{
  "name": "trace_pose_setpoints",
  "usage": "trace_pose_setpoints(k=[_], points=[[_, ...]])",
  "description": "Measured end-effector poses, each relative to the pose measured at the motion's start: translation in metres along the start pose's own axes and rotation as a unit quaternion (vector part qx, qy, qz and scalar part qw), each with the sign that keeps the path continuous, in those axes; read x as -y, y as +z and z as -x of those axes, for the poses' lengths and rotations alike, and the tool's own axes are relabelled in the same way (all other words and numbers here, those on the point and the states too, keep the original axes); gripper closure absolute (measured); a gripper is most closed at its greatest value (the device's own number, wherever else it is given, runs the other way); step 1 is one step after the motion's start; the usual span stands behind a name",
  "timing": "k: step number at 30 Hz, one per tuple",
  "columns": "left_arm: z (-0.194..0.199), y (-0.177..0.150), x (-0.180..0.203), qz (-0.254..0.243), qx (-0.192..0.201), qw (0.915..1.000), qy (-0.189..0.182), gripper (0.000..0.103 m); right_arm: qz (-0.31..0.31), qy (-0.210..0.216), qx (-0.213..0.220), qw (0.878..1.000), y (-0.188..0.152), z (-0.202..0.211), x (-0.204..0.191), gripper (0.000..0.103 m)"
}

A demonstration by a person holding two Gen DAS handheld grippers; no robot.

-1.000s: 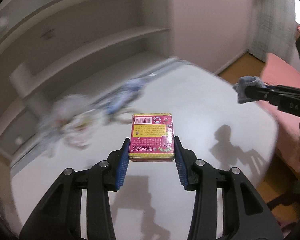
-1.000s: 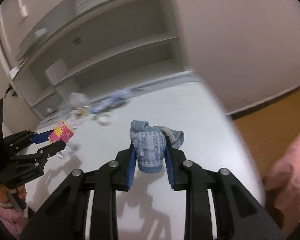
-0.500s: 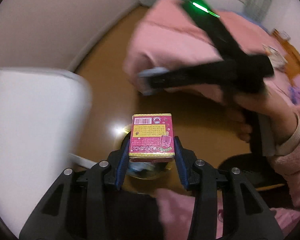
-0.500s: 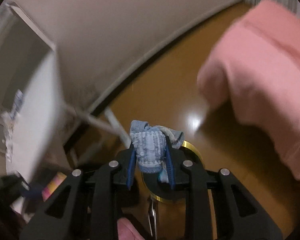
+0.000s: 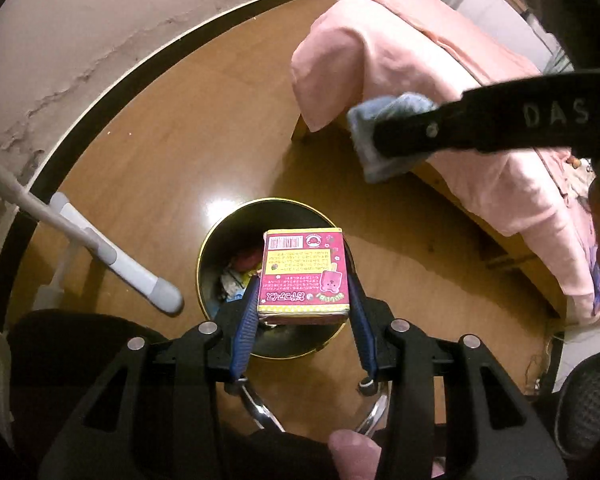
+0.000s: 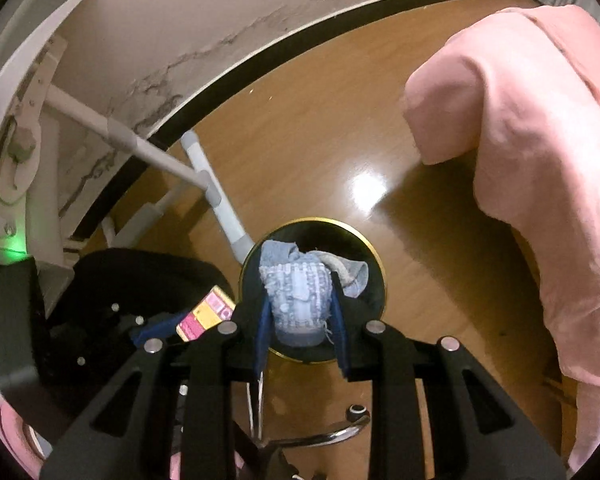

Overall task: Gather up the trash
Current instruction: 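Carry the sock and pink box over the black bin to drop them, then return both tools to the desk above the remaining trash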

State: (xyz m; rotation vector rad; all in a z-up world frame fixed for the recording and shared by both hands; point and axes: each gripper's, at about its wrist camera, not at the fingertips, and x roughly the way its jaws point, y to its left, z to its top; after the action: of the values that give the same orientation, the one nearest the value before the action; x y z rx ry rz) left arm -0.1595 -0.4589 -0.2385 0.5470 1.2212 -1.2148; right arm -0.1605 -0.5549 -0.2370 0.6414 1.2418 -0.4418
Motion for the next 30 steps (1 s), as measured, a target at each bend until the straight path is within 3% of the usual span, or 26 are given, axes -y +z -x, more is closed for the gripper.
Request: trace_pose_setpoints(k=[8,9,10,11,12,18,22,26,30], points=[[-0.009,0.001,0.0,-0.012,-0.011,0.9999,-0.003,0.061,-0.006,-0.005,-0.015,1.0,-0.001,-0.006,0.001,0.076],[-0.011,0.003,-0.001,-0.013,-0.012,0.9999,0.0,0.06,-0.009,-0.004,-0.016,1.0,0.0,-0.009,0.002,0.068],[-0.012,0.003,-0.002,-0.014,-0.014,0.9998,0.005,0.046,-0.015,0.0,-0.02,1.0,0.0,-0.01,0.005,0.058],[-0.013,0.004,-0.001,-0.015,-0.015,0.9997,0.01,0.033,-0.024,0.002,-0.021,0.999,0.001,-0.011,0.008,0.033],[-0.012,0.005,0.002,-0.018,-0.013,0.9996,0.018,0.012,-0.03,-0.001,-0.017,0.999,0.003,-0.01,0.012,0.015],[-0.004,0.001,0.022,-0.074,0.003,0.9973,0.006,0.009,-0.061,-0.055,0.057,0.995,0.009,0.017,0.027,0.014],[0.014,0.002,0.037,-0.096,0.029,0.995,0.002,0.009,-0.062,-0.109,0.144,0.982,0.012,0.052,0.03,0.008],[0.067,0.01,0.064,-0.149,0.061,0.987,-0.003,0.009,-0.059,-0.139,0.214,0.965,0.014,0.084,0.035,0.007],[0.151,0.015,0.052,-0.125,0.136,0.9826,0.017,0.009,-0.069,-0.126,0.24,0.96,0.009,0.098,0.043,0.007]])
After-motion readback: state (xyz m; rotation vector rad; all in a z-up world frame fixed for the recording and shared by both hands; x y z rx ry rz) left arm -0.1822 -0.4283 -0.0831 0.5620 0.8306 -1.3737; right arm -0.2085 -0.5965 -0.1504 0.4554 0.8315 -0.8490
